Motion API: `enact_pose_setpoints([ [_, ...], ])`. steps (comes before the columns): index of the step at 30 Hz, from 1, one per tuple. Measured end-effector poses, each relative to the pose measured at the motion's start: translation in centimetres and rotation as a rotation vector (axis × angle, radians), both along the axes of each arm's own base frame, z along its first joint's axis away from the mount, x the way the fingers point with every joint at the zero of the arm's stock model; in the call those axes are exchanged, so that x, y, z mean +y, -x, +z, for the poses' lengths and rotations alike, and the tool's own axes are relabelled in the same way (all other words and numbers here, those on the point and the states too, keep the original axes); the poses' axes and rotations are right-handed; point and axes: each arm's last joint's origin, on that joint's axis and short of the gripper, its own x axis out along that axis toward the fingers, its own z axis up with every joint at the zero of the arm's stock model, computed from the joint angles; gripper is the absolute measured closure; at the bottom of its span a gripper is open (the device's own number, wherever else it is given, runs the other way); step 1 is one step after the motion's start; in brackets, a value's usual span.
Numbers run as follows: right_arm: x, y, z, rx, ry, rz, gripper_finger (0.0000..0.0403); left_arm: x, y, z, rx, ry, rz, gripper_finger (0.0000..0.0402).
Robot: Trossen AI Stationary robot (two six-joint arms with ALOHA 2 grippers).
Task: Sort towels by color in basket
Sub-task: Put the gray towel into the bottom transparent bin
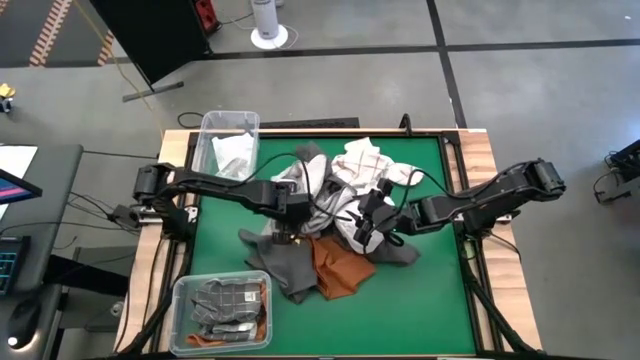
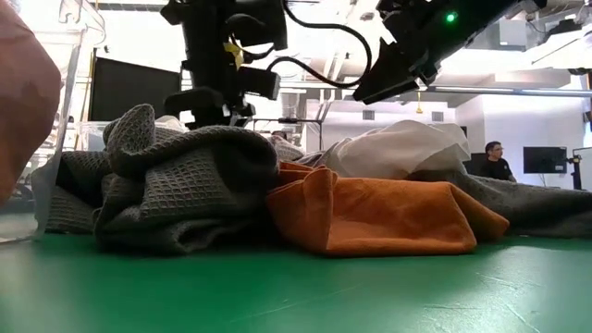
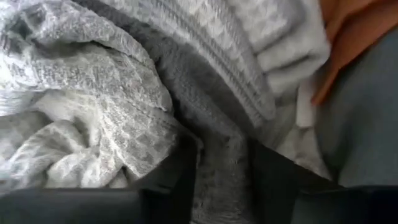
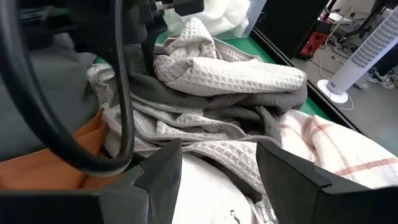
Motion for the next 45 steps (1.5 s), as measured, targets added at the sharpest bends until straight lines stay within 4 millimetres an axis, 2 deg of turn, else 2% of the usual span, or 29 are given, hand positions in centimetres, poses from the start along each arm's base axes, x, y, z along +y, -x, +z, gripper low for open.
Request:
enact_pose_setpoints([
  [4,0.0,0.0,0.0,0.0,0.0,0.001,0.0168,-0.2,0.4,0.9,0.001,-0.06,-0.057,0.037],
  [6,0.0,0.0,0.0,0.0,0.0,0.0,0.0168,-0.3,0.8,1.8,-0.03,-0.066,-0.072,0.0391],
  [9,0.0,0.0,0.0,0.002,0.003,-0.002,0.0168,-0.3,1.9,4.2,-0.11,-0.059,-0.096,0.0398],
  [11,0.0,0.0,0.0,0.003,0.006,0.0,0.0168,-0.1,3.0,6.7,-0.202,-0.032,-0.105,0.0399],
  [18,0.1,-0.3,0.5,-0.011,0.065,0.049,0.0168,-0.4,7.8,15.7,-0.673,-0.022,-0.346,0.04],
  [24,-0.4,-0.7,1.0,-0.066,0.074,0.044,0.0168,-0.5,11.6,20.8,-1.013,-0.121,-0.396,0.0401],
  [30,-0.2,-1.4,2.3,-0.17,0.125,0.124,0.0168,-0.5,13.5,23.7,-1.264,-0.105,-0.345,0.0401],
  [34,-0.5,-1.6,3.1,-0.192,0.199,0.142,0.0168,-0.5,14.2,24.4,-1.318,-0.109,-0.346,0.0401],
  [39,-0.9,-2.3,5.9,-0.234,0.279,0.132,0.0168,-0.4,14.2,24.9,-1.368,-0.157,-0.318,0.0401],
  [45,-1.1,-2.7,8.1,-0.264,0.318,0.13,0.0168,-0.3,14.6,26.5,-1.505,-0.292,-0.32,0.0401],
])
